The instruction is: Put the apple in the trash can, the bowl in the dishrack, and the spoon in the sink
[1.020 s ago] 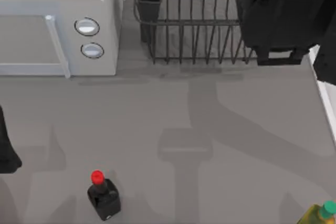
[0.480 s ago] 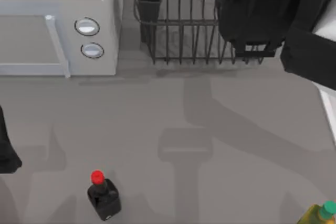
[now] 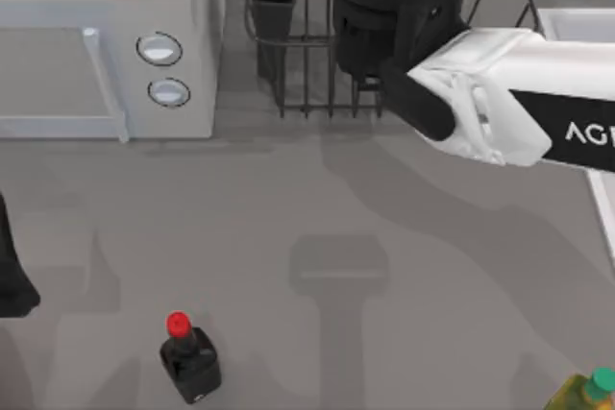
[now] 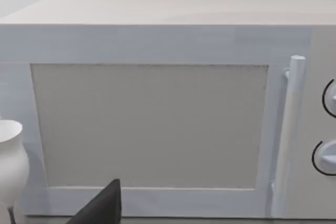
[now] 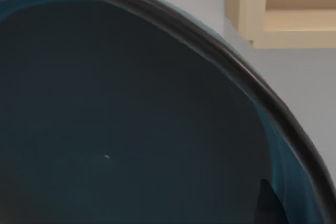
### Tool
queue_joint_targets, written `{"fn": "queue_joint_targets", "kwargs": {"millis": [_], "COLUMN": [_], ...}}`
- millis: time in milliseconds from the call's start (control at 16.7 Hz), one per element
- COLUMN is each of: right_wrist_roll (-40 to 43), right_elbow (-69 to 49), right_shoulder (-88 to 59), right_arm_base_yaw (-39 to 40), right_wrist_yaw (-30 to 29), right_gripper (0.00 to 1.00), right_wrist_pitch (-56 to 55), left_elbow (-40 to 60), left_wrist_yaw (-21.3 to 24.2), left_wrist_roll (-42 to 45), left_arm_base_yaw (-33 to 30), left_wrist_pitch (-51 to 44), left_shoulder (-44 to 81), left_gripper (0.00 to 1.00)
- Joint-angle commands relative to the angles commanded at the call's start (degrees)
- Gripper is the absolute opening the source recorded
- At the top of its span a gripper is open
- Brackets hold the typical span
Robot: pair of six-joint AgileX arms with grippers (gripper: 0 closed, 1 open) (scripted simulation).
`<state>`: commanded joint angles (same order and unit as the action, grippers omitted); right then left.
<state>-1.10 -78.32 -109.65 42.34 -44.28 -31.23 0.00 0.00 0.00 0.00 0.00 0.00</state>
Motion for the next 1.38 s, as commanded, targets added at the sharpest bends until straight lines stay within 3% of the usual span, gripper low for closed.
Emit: {"fn": "queue_joint_targets", "kwargs": {"millis": [240, 540, 1320, 1380], "right_wrist_roll": [0.1, 0.1, 0.1, 0.1], "right_elbow": [1.8, 1.9, 1.9, 1.9], "right_shoulder": [-7.0, -7.5, -7.5, -7.5], "right_arm_base_yaw": [-5.6, -6.1, -6.1, -6.1], "right_wrist_yaw": [5.7, 6.2, 6.2, 6.2], "right_gripper": [0.0, 0.0, 0.98, 1.0], "right_wrist_pitch": [-8.3, -8.9, -8.9, -8.9], "left_elbow": [0.0, 0.0, 0.0, 0.0], "left_wrist_yaw": [0.0, 0.0, 0.0, 0.0], "left_wrist_roll": [0.0, 0.0, 0.0, 0.0], "left_arm_base_yaw": [0.0, 0.0, 0.0, 0.0], "left_wrist_pitch": [0.0, 0.0, 0.0, 0.0], "left_shoulder": [0.0, 0.0, 0.0, 0.0], "left_gripper": [1.0, 1.0, 1.0, 1.0]}}
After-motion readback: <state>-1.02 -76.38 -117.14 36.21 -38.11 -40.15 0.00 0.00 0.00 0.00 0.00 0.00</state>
